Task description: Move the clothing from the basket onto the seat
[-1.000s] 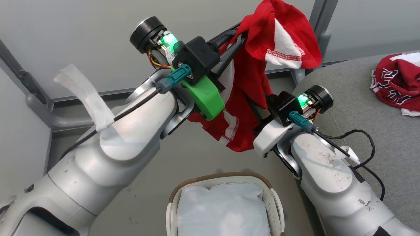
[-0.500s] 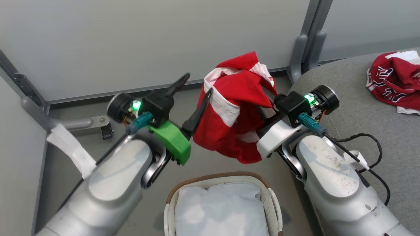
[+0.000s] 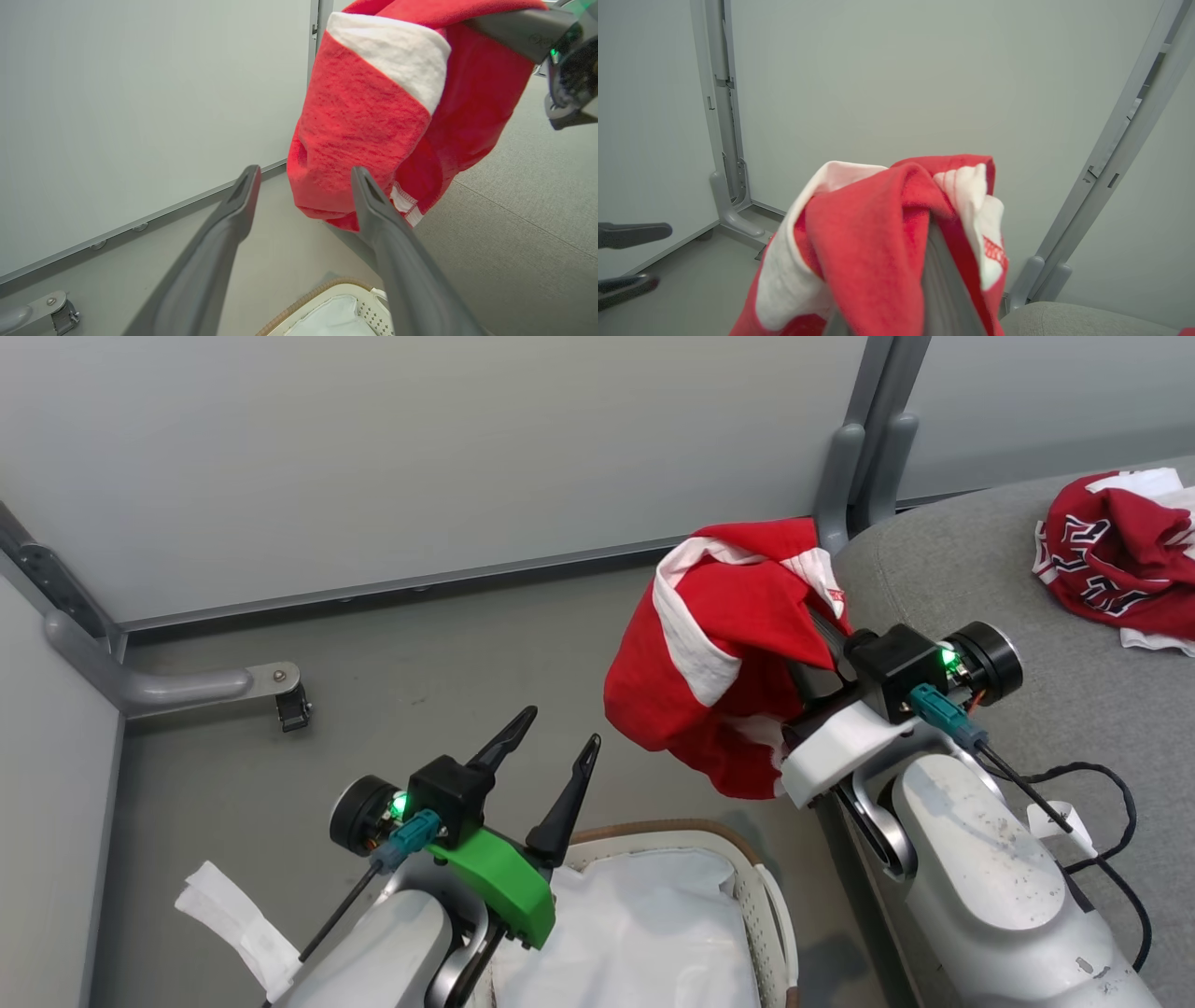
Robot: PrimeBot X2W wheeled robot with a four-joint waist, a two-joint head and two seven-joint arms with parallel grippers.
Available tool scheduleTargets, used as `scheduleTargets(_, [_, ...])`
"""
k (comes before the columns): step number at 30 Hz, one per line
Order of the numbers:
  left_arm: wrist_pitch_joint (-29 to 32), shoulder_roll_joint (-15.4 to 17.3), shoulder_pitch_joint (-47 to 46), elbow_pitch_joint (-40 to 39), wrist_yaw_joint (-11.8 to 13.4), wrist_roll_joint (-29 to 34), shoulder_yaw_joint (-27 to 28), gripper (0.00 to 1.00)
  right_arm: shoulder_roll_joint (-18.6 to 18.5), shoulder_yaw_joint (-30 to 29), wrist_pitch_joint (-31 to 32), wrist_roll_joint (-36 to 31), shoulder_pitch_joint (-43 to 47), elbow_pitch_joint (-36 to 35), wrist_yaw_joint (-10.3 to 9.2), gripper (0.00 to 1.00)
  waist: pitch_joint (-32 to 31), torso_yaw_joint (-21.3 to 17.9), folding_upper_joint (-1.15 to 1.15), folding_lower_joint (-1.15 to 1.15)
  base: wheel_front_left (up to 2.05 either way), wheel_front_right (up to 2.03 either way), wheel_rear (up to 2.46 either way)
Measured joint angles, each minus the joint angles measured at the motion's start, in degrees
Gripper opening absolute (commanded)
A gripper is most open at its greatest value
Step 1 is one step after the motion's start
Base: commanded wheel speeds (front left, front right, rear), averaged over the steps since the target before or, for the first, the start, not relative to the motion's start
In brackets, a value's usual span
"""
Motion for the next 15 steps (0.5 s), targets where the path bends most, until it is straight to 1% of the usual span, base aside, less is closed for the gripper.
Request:
scheduleTargets(5, [0.0,-1.5,1.8,-0.1,-0.9,2.8,2.0,1.00,0.2,-1.7,0.0,-0.7,1.5,-0.5,0.00,0.00,0.1,-0.7,0.00,0.00,0.00,0.00,0.00])
scheduleTargets(10, [-0.1,-2.3,2.3,-0.2,-1.8,4.5,3.2,1.00,0.3,-3.0,0.0,-1.1,2.0,-1.0,0.00,0.00,0.4,-2.0,0.00,0.00,0.00,0.00,0.00])
scheduleTargets(15, [-0.1,-2.8,3.0,-0.7,-2.4,6.3,4.3,1.00,0.4,-3.7,0.0,-1.5,2.1,-1.7,0.00,0.00,1.1,-4.9,0.00,0.00,0.00,0.00,0.00])
